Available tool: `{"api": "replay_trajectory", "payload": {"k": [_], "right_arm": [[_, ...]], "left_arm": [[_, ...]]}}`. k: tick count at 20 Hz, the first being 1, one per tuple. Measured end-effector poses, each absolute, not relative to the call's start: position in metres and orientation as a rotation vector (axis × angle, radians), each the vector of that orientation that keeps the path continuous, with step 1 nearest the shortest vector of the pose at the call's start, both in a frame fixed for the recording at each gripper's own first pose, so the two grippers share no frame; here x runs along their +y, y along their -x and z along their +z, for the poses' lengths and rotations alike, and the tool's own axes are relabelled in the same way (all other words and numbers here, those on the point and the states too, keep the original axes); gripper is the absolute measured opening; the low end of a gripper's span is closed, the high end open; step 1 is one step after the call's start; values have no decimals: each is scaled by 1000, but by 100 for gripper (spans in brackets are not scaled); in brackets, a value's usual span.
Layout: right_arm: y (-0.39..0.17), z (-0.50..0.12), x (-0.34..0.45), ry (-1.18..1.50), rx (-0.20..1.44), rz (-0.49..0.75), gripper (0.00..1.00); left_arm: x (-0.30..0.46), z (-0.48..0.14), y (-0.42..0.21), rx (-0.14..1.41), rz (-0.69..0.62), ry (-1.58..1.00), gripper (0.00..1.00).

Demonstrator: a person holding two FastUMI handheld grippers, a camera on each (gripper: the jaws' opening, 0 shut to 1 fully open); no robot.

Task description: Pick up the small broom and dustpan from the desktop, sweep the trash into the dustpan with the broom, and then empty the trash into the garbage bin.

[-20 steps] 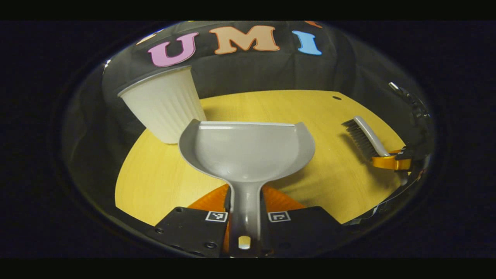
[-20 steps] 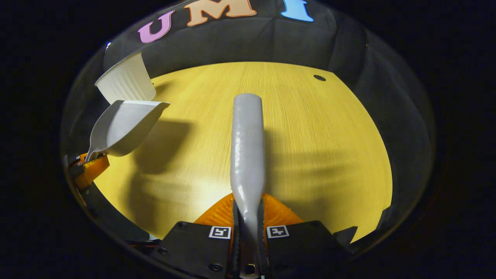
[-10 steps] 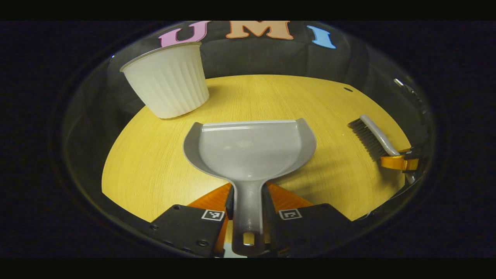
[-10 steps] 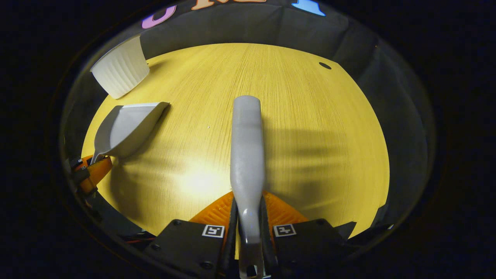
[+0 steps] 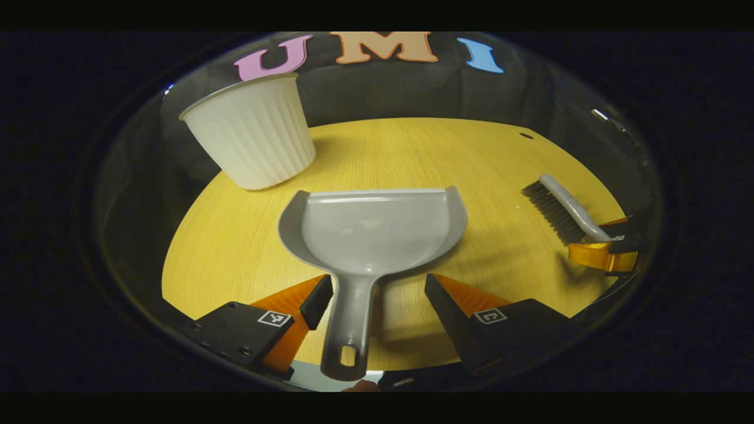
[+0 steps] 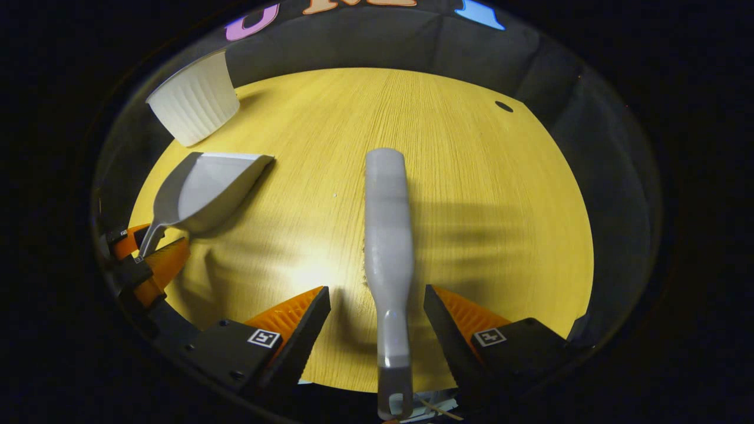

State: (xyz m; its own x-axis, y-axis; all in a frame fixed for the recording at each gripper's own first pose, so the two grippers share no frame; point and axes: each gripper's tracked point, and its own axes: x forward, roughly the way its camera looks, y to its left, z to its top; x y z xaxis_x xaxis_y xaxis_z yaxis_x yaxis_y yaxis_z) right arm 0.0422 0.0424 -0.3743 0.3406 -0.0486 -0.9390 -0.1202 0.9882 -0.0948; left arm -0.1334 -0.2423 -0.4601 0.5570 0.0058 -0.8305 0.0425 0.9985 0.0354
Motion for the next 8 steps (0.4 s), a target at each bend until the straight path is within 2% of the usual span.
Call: {"api": "replay_trajectory", "payload": {"k": [2, 3, 4, 8], "right_arm": [[-56, -340, 43, 148, 1103, 66, 100], [-66, -317, 45, 135, 1012, 82, 100], [-75, -292, 47, 117, 911, 102, 100], [-85, -168, 56, 36, 515, 171, 100]], "left_arm": [[-230, -421, 125, 880, 22, -108, 96], [-226, -392, 114, 791, 48, -130, 100], [-223, -361, 104, 700, 74, -144, 96], [-234, -231, 83, 368, 126, -143, 95]]}}
